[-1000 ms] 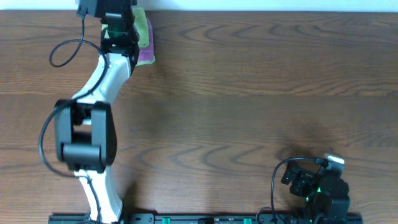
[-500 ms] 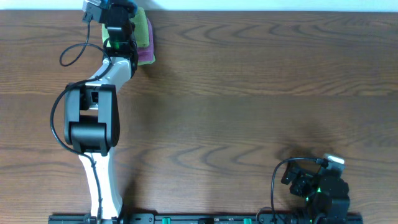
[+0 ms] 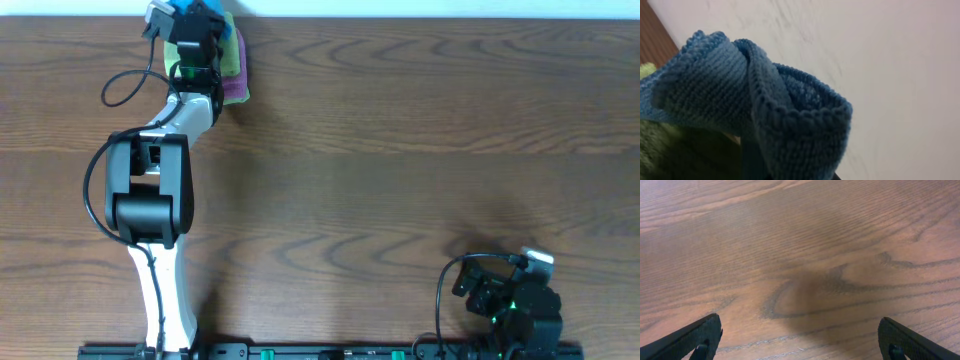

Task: Fold the cloth
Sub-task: 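Lower the blue cloth onto the stack and open the left gripper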

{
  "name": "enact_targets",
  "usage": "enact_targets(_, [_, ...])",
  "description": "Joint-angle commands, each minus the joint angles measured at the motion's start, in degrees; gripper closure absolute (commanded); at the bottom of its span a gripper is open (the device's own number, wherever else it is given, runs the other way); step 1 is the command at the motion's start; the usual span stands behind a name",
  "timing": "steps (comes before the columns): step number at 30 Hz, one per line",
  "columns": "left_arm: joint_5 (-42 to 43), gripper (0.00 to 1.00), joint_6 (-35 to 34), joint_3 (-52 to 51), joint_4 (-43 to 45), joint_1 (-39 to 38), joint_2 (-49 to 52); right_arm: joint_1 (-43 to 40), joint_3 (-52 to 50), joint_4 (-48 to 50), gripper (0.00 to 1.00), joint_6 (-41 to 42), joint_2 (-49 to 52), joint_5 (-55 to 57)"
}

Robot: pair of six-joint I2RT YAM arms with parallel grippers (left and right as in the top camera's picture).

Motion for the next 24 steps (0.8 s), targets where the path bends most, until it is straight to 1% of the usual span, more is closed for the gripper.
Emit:
enact_targets(1, [2.9,0.94,-0.7,1.5,-0.9,-0.3,0.5,-0.5,-0.3,-0.1,0.01,0.8,-0.4,0.6])
enact_targets(5, [2.7,0.94,-2.4,1.5,-4.0,-0.2,0.5,-0.5,-0.3,-0.1,0.01,0.8,-0.4,0.6])
enact_targets(9, [2.4,0.94,-5.7,1.5,-7.4,0.1,0.5,-0.5,-0.3,-0.1,0.01,0.8,-0.4,0.6])
enact_targets(11, [2.4,0.94,-6.3,1.5,-7.5,0.2,0.5,-0.5,-0.3,-0.1,0.01,0.8,-0.4,0.6])
enact_targets(14, [3.1,0.94,-9.1,1.5,-7.3,0.2,0.3,-0.5,-0.3,-0.1,0.01,0.8,-0.4,0.6])
enact_targets(18, [3.9,0.94,-10.5,1.5,-7.1,0.3,-0.3,-0.5,-0.3,-0.1,0.01,0.8,-0.4,0.6])
enact_targets(24, [4.9,0.94,-10.7,1.5,-8.1,0.3,-2.4,-0.5,-0.3,-0.1,0.01,0.8,-0.4,0.6])
